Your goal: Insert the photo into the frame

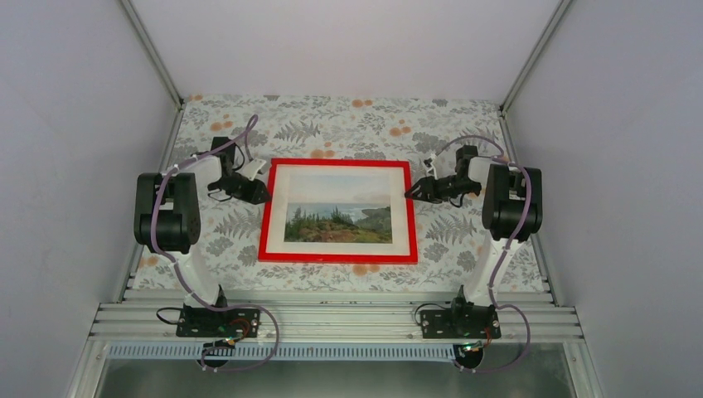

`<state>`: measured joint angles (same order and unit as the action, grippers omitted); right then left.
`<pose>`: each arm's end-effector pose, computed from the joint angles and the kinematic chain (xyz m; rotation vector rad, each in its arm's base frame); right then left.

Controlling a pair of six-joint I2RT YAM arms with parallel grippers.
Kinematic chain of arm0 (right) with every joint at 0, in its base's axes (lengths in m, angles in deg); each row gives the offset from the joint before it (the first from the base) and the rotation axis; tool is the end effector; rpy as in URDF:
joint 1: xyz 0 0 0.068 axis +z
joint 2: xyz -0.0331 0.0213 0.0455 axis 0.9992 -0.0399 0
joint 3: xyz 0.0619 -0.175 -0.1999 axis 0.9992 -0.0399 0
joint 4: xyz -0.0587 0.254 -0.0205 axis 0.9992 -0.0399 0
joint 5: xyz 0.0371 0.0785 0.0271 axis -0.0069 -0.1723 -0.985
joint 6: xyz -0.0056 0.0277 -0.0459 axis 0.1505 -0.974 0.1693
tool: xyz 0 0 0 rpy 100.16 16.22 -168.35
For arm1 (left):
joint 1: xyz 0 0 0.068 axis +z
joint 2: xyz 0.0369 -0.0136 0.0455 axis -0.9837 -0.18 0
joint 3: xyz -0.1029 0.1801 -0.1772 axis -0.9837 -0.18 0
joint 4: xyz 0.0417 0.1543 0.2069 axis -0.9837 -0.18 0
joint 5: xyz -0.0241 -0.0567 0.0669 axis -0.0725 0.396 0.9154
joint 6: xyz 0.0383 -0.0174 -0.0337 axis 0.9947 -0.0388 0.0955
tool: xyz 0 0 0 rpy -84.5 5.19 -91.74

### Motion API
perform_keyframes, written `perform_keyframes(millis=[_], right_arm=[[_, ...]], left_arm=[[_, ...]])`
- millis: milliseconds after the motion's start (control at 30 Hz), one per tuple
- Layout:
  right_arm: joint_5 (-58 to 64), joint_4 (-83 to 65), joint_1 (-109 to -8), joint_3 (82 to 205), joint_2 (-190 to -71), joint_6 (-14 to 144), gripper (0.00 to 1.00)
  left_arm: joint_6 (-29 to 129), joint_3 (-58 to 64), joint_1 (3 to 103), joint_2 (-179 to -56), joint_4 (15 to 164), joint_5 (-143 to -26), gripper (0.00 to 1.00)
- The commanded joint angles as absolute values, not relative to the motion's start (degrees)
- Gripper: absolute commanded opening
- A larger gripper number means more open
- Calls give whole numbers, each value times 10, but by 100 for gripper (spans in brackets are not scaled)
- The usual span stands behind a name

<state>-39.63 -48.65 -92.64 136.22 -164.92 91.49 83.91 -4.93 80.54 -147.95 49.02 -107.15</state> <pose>0.3508 -0.0027 0.1160 -0.3741 2.6268 1.2096 0.3328 -0.0130 0.1462 0.5809 2.7228 -0.7046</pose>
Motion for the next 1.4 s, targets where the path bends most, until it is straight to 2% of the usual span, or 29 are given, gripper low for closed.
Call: perform_keyframes(millis=[0,133,200,333,400,433,467,733,867,967,1067,1367], right_arm=[[-343,-500,-914,1359,-1667,907,51],[-343,-514,-914,1369,-1669,912,58],[-338,-527,-918,1373,-1661,923,66],[-335,-558,-933,1397,-1625,949,87],[-332,-574,-939,1421,-1608,958,97],[-332,-584,-942,1435,-1600,962,100],[-332,-593,-945,1453,-1595,968,100],[-365,-676,-988,1627,-1540,1009,100],[-388,-677,-1026,1653,-1499,1014,100],[-416,-660,-1056,1631,-1462,1006,100],[-435,-621,-1089,1571,-1422,988,100],[-435,-541,-1128,1419,-1367,961,100]], left_arm=[[848,-57,803,-1475,483,-1079,25],[848,-55,804,-1470,480,-1074,28],[850,-46,807,-1465,476,-1068,37],[862,-5,814,-1447,450,-1061,64],[875,25,814,-1435,432,-1054,83],[884,42,814,-1430,422,-1047,94],[891,61,815,-1426,412,-1039,99],[908,270,832,-1427,326,-1039,100],[847,316,860,-1406,357,-1044,100],[802,287,902,-1378,397,-1072,100],[774,229,925,-1348,441,-1038,100],[745,83,941,-1298,509,-1006,100]])
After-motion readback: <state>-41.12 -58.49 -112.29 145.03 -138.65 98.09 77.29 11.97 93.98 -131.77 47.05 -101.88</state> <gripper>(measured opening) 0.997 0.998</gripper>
